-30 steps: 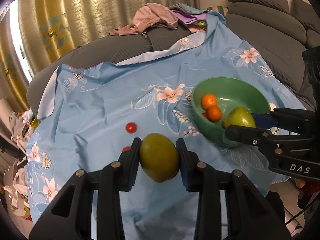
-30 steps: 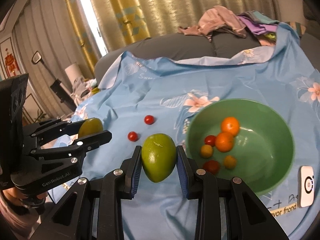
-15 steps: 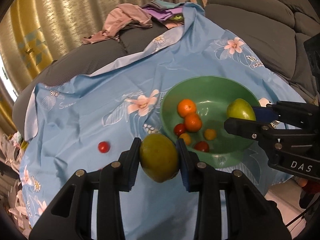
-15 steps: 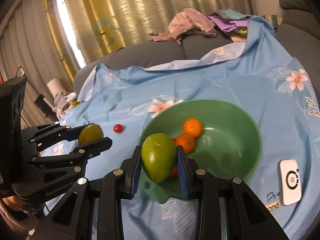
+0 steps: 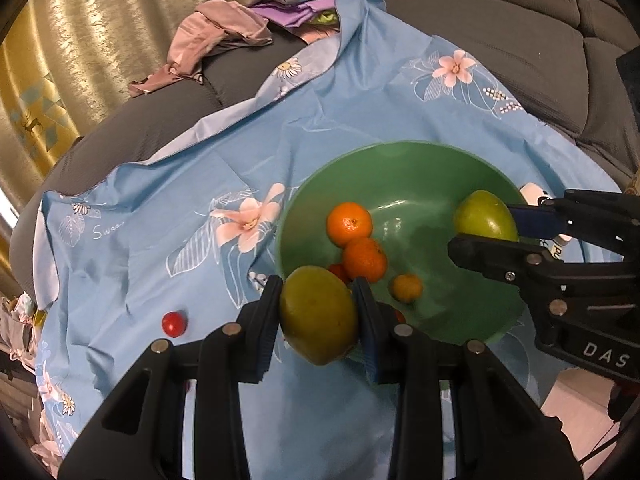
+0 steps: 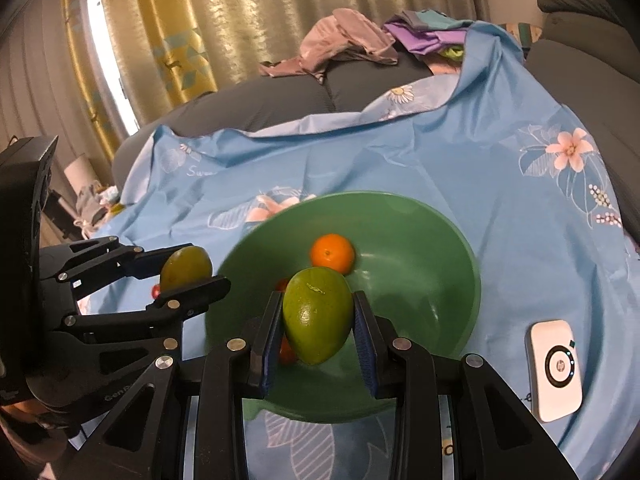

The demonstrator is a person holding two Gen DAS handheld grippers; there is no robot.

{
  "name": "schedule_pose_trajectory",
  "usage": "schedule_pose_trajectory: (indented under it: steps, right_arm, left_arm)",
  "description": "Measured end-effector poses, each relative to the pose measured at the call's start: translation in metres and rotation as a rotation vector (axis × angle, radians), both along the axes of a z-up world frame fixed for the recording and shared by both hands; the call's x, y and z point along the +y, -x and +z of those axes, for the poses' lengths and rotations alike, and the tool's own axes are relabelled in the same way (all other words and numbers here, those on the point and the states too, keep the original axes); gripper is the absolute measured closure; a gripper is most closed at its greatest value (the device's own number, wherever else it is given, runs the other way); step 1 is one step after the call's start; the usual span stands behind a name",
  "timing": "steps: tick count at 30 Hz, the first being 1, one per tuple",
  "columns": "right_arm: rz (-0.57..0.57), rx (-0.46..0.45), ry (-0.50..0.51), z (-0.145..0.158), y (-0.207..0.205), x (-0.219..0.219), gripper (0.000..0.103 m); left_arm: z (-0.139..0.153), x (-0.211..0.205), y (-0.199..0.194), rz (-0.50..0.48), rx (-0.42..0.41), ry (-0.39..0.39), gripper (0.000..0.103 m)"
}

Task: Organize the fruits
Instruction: 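Carry both fruits into the green bowl and open both tools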

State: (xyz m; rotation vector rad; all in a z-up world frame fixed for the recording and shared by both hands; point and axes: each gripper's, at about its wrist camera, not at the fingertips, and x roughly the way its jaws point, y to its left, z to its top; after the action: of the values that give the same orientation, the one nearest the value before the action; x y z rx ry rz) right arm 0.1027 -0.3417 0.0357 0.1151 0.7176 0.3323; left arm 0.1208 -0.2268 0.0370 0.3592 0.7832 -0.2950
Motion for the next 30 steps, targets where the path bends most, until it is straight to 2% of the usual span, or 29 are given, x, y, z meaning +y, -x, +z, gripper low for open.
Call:
schedule_pose_trajectory:
  steps: [6,21,23,25,30]
  right_arm:
    - [-0.022,0.008,0.051,-0.005,-0.004,-0.001,0.068]
    - [-0.042,0.043,0.076,-0.012,-0.009,0.0,0.068]
    - [-0.049,0.047,0.077,-0.012,-0.008,0.0,0.068]
    - [-0.055,0.046,0.075,-0.01,-0.006,-0.001,0.068]
    - [-0.075,0.041,0.064,-0.004,-0.001,-0.003,0.067]
  left_arm:
    - [-0.01,-0.006,-0.008,-0.004,0.023,-0.016,0.067]
    - [-0.013,-0.006,-0.012,-0.001,0.019,-0.02,0.066]
    - [-0.01,-0.005,-0.011,0.002,0.014,-0.015,0.061]
    - [-0.007,-0.002,-0.008,0.007,0.008,-0.012,0.046]
    - [0.003,0.007,0.001,0.026,-0.013,0.004,0.038]
